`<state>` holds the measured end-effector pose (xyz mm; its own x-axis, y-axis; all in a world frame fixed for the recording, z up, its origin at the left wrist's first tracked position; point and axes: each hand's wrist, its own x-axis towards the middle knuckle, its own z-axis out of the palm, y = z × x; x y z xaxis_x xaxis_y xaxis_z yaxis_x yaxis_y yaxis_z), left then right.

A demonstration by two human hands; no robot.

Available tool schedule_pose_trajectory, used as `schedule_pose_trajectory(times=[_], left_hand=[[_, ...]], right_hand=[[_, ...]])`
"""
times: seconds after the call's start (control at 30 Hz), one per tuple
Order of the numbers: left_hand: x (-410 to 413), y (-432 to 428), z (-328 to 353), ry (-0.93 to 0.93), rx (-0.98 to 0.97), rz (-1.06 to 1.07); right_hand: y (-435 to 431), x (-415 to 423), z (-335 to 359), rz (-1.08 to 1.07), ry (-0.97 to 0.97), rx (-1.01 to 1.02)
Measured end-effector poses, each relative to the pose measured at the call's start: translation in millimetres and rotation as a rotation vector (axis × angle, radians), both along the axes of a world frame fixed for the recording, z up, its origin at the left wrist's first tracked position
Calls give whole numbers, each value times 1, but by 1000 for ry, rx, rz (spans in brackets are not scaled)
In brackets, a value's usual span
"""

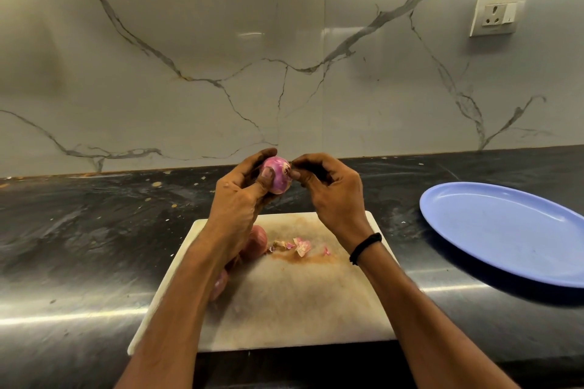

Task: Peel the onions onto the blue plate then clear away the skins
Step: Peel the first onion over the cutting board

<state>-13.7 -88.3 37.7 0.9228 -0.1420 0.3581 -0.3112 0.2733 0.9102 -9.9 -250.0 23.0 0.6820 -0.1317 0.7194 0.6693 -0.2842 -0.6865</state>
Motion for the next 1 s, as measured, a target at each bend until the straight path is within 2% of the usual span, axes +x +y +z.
schedule_pose_trajectory(times=[0.3, 0.47, 0.67, 0.9, 1.0], left_hand=[[0, 1, -1, -122, 170, 108], [-2, 1, 1, -113, 150, 69], [-1, 2, -2, -77, 125, -8], [1, 1, -1, -21, -8, -100], [0, 4, 1, 44, -129, -124]], right_hand=[[0, 0, 1, 56, 67, 34], [0, -4, 4, 129, 125, 106], [-2, -2, 1, 83, 190, 25], [1, -10, 5, 291, 288, 250], [-1, -10, 10, 423, 346, 523]])
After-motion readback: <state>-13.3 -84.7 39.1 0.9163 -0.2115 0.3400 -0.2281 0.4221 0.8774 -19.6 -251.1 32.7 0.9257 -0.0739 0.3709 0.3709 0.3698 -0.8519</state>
